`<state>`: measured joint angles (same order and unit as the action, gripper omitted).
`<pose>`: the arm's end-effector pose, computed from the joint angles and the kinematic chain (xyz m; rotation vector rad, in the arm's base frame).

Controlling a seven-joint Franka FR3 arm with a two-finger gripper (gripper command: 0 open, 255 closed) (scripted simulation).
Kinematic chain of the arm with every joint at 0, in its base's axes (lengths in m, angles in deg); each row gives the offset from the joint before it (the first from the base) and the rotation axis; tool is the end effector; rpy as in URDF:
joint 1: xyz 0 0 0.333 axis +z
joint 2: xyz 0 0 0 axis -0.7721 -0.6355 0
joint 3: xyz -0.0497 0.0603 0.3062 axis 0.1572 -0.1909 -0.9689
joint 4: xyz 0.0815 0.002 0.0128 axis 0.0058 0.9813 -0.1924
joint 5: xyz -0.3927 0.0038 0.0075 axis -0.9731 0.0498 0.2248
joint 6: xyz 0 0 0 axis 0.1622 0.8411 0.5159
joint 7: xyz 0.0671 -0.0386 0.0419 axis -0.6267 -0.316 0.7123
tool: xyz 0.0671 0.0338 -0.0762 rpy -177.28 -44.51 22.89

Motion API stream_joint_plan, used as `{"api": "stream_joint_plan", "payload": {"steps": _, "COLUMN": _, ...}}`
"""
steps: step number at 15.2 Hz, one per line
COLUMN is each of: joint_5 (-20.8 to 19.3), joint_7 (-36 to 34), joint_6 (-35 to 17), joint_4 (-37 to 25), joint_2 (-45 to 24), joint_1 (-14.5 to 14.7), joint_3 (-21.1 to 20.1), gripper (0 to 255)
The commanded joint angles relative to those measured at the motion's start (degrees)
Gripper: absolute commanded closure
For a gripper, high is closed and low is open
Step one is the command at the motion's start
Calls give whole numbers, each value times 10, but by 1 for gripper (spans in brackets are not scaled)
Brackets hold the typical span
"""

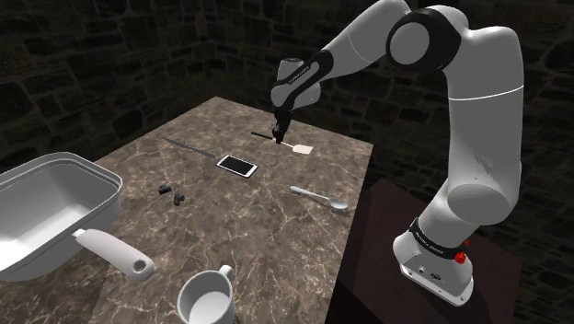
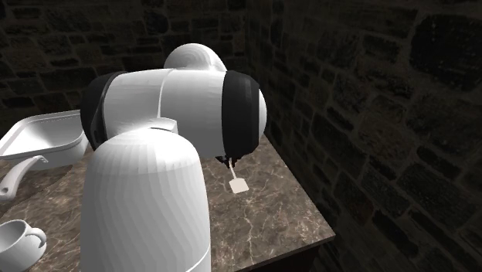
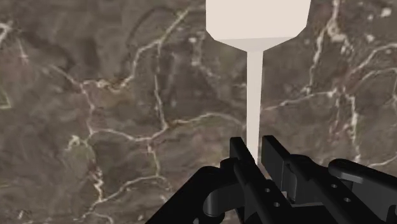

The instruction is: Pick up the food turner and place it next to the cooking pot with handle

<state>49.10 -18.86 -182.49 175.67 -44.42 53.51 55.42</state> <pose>0.6418 -0.0128 0.2333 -3.0772 -0.5589 -0.1019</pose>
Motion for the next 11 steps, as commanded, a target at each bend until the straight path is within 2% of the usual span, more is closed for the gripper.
{"api": "stream_joint_plan", "payload": {"steps": 1, "joint_5": 0, "joint_7": 0, "joint_6": 0, "joint_4": 0, "joint_2": 0, "joint_1": 0, "joint_3": 0, "gripper": 255}}
{"api": "stream_joint_plan", "payload": {"steps": 7, "joint_5": 0, "joint_7": 0, "joint_6": 0, "joint_4": 0, "joint_2": 0, "joint_1": 0, "joint_3": 0, "gripper": 255}}
{"api": "stream_joint_plan", "payload": {"steps": 11, "joint_5": -3, "joint_7": -3, "joint_6": 22, "joint_4": -1, "joint_2": 22, "joint_1": 1, "joint_3": 2, "gripper": 255}}
